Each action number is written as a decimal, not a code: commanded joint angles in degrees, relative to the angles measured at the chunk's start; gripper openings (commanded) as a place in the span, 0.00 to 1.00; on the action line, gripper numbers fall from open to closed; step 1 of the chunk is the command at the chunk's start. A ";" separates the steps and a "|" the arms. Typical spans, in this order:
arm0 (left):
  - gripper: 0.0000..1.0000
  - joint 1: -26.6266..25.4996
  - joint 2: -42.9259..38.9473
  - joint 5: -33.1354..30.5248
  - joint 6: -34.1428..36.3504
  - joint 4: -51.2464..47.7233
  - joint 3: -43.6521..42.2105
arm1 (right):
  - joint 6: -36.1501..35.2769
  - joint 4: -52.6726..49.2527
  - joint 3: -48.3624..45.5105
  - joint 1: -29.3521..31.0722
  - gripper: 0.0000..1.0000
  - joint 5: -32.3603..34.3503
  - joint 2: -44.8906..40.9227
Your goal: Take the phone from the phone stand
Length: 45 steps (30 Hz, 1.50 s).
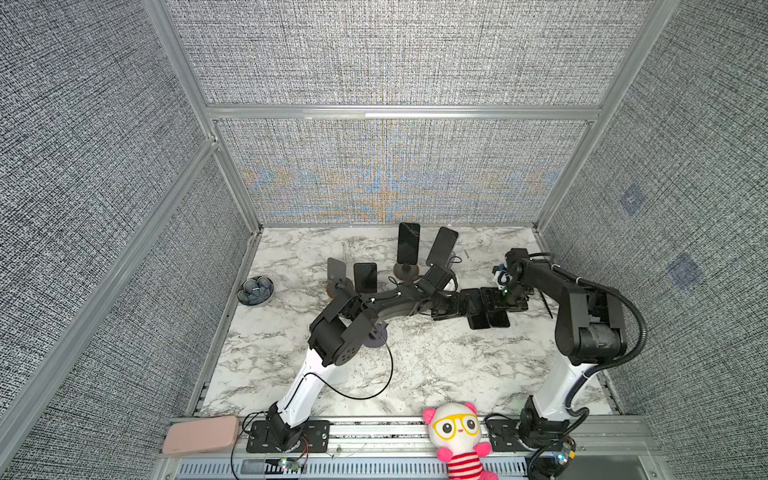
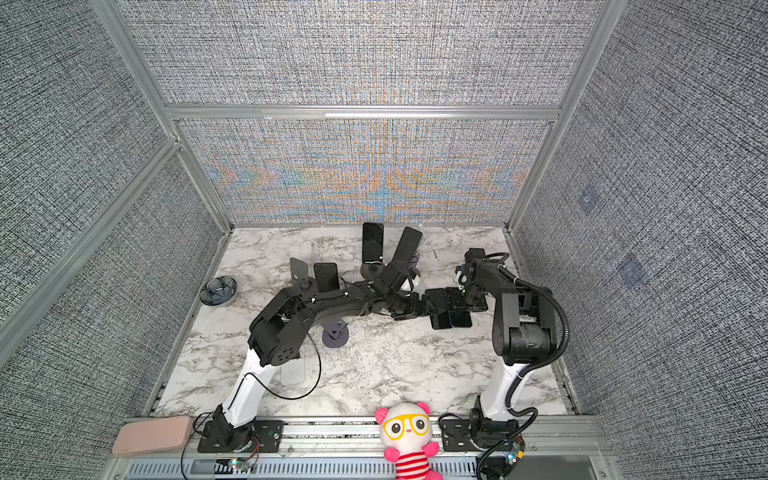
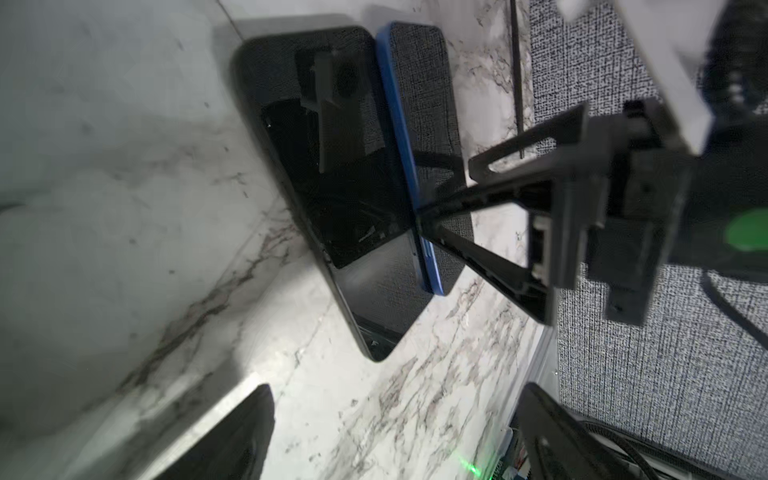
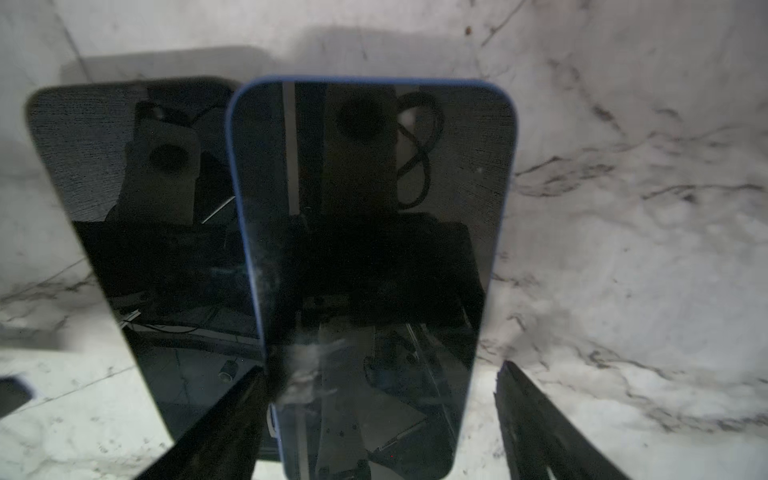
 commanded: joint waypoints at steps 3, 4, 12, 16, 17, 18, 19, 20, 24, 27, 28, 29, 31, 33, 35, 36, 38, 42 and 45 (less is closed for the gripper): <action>0.92 -0.26 -3.56 -1.13 1.47 2.02 -4.24 | 0.13 0.66 -0.45 0.02 0.81 3.12 -0.37; 0.92 -0.24 -4.16 -1.49 1.49 2.03 -4.94 | -0.06 0.67 -0.34 -0.17 0.81 3.23 -0.35; 0.92 -0.24 -5.67 -1.35 1.57 2.47 -6.51 | -2.87 0.80 0.55 -0.26 0.80 4.80 0.49; 0.92 -0.36 -5.66 -1.33 1.49 2.64 -6.51 | -3.57 1.39 0.65 -0.22 0.80 3.64 0.72; 0.92 -0.35 -5.83 -1.43 1.48 2.69 -6.60 | -3.68 1.63 0.54 -0.18 0.80 2.63 0.70; 0.92 -0.35 -5.95 -1.40 1.56 2.73 -6.52 | -3.84 1.86 0.40 -0.16 0.80 1.51 0.75; 0.92 -0.38 -6.19 -1.48 1.71 2.73 -6.54 | -3.94 1.87 0.31 -0.18 0.81 -0.02 0.67; 0.92 -0.45 -6.44 -1.52 1.89 2.65 -6.51 | -3.96 1.73 0.21 -0.11 0.80 -1.17 0.49; 0.92 -0.51 -7.68 -2.13 3.41 1.56 -6.51 | -2.22 0.51 0.36 -0.55 0.81 -1.82 -1.79; 0.93 -0.60 -8.94 -2.52 5.46 0.70 -6.51 | -0.66 -0.86 1.23 -1.31 0.81 -0.97 -4.22; 0.93 -0.60 -9.44 -2.80 6.04 0.34 -6.68 | -0.31 -1.06 1.49 -1.51 0.81 -1.08 -5.36; 0.93 -0.60 -10.09 -3.02 6.54 0.12 -6.89 | -0.02 -1.10 1.76 -1.66 0.81 -1.42 -6.69; 0.93 -0.60 -11.47 -3.22 8.11 -0.44 -7.27 | 0.33 -0.97 2.43 -1.97 0.80 -3.88 -9.25; 0.93 -0.55 -13.71 -3.57 10.44 -0.76 -8.09 | 0.90 0.15 3.17 -2.27 0.80 -8.61 -11.92; 0.93 -0.48 -16.38 -4.08 12.50 -0.78 -9.51 | 1.97 3.47 3.36 -2.58 0.79 -15.03 -14.13; 0.93 -0.32 -17.95 -4.08 13.72 -0.79 -10.27 | 2.79 5.64 3.46 -2.57 0.77 -18.36 -14.91; 0.93 0.41 -19.97 -4.15 14.47 -1.04 -11.73 | 5.24 10.83 3.24 -2.64 0.76 -24.68 -15.55; 0.93 3.17 -23.40 -2.46 15.15 0.14 -15.92 | 12.54 25.38 1.89 -2.49 0.75 -39.27 -13.55; 0.93 5.14 -25.87 -1.15 15.25 1.59 -18.95 | 18.23 41.70 -2.29 -1.72 0.75 -43.67 -11.86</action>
